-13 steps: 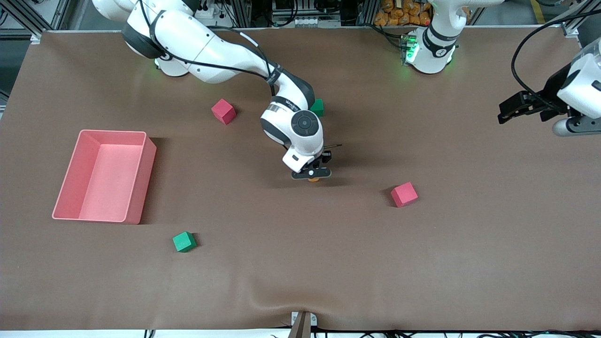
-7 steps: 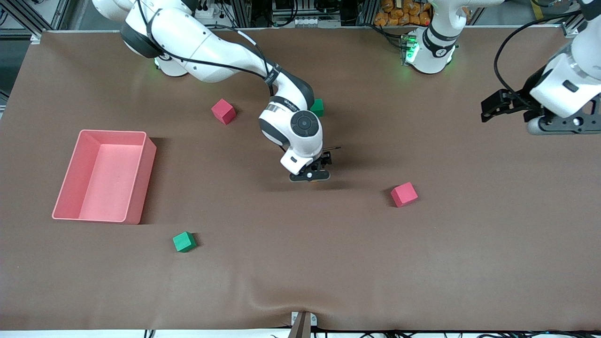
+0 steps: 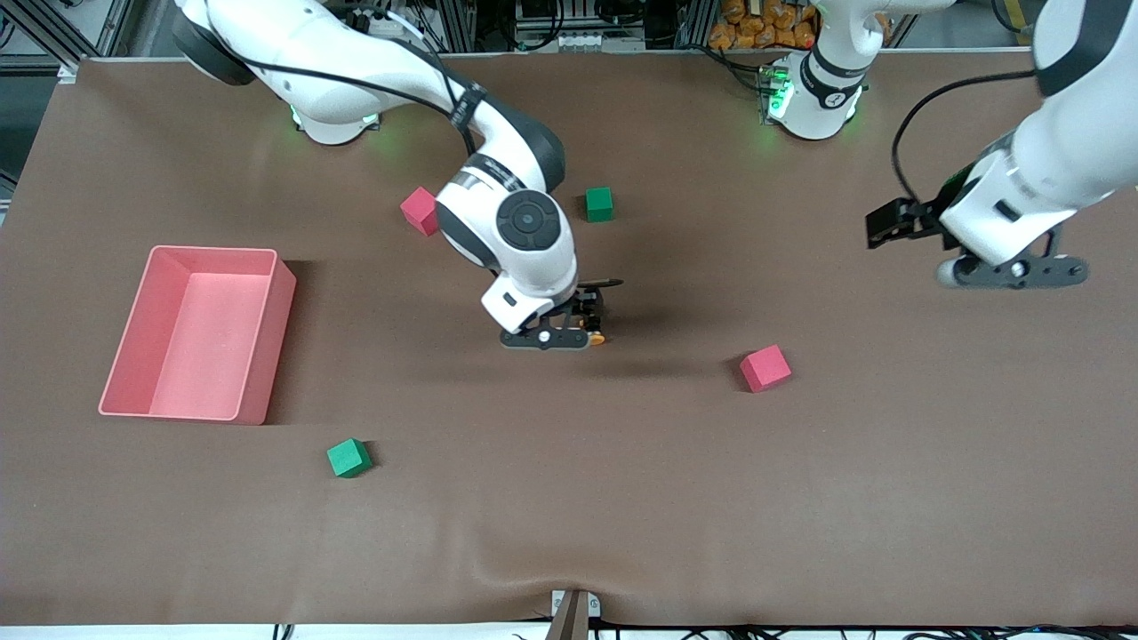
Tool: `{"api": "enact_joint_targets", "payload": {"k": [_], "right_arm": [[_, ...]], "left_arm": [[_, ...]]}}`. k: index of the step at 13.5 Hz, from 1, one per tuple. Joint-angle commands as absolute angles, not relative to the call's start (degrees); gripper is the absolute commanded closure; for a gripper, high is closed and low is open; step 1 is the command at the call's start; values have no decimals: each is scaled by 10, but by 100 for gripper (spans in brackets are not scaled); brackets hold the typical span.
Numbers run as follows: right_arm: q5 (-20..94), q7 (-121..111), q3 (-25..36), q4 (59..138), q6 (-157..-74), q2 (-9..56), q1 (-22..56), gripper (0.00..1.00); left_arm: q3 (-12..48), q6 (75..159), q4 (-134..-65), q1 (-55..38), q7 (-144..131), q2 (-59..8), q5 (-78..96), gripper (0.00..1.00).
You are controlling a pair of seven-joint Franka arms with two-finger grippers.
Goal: Place and upright button with both arms
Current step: 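Set the button down upright while the left gripper reaches toward it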
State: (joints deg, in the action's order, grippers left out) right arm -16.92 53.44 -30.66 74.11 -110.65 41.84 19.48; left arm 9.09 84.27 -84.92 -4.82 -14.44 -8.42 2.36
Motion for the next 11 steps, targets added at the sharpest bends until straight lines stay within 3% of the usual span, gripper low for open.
{"api": "enact_joint_targets", "payload": {"k": [1,4,7,11], "right_arm": [[-145,536,-313,757,-1067,370,164,0],[-108,435,-308,758,-992,332,127,0],[-90,368,-254,764,-937,288,121,0],[-90,286,-235,815,-929,236,79,0]], "left_arm": [[94,837,-810,-82,-182,-132,26,0],[94,839,-789,-103,-206,-170,27,0],[94,844,-763,-125,-216,-215,28,0],[91,889,-756,-182,-285,-266,28,0]]}}
